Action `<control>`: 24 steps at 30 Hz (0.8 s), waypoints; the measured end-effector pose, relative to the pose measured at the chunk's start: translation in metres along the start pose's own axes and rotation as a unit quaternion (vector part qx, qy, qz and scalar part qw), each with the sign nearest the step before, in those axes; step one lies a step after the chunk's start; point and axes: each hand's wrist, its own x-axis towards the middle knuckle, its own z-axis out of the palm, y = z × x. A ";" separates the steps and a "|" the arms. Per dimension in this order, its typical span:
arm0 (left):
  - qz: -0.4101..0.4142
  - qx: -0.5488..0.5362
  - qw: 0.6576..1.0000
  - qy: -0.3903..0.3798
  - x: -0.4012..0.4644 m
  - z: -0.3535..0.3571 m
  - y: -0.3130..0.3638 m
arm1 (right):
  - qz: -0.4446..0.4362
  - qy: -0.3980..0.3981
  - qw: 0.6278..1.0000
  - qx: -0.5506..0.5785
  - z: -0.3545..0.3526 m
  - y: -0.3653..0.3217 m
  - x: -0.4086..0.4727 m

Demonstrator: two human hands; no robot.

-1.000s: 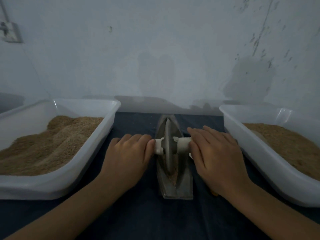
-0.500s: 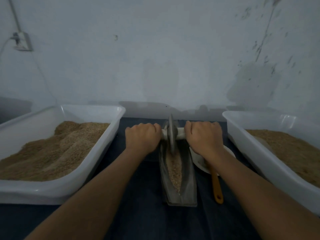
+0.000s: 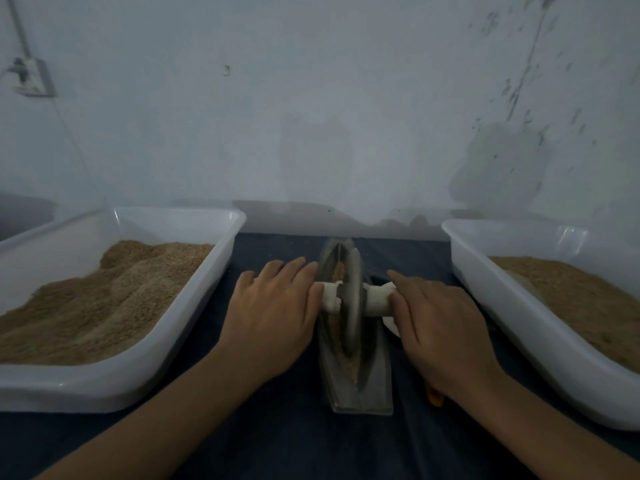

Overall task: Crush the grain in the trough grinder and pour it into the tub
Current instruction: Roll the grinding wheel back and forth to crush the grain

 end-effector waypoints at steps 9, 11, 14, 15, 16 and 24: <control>-0.052 0.109 0.987 -0.110 0.083 0.023 -0.003 | 0.052 -0.174 0.968 -0.174 0.040 0.006 0.076; -0.040 0.114 0.988 -0.099 0.079 0.023 -0.001 | 0.056 -0.173 0.973 -0.140 0.036 0.007 0.067; -0.045 0.055 0.995 -0.063 0.050 0.020 -0.002 | 0.062 -0.100 0.992 -0.053 0.024 0.008 0.045; -0.045 0.023 0.997 -0.055 0.037 0.017 -0.003 | 0.053 -0.077 0.995 -0.029 0.016 0.005 0.035; -0.042 -0.007 0.998 -0.047 0.023 0.014 -0.004 | 0.036 -0.059 0.997 -0.028 0.008 0.001 0.025; -0.007 -0.084 0.996 -0.021 -0.018 -0.002 -0.009 | -0.022 -0.023 0.999 -0.033 -0.019 -0.011 -0.003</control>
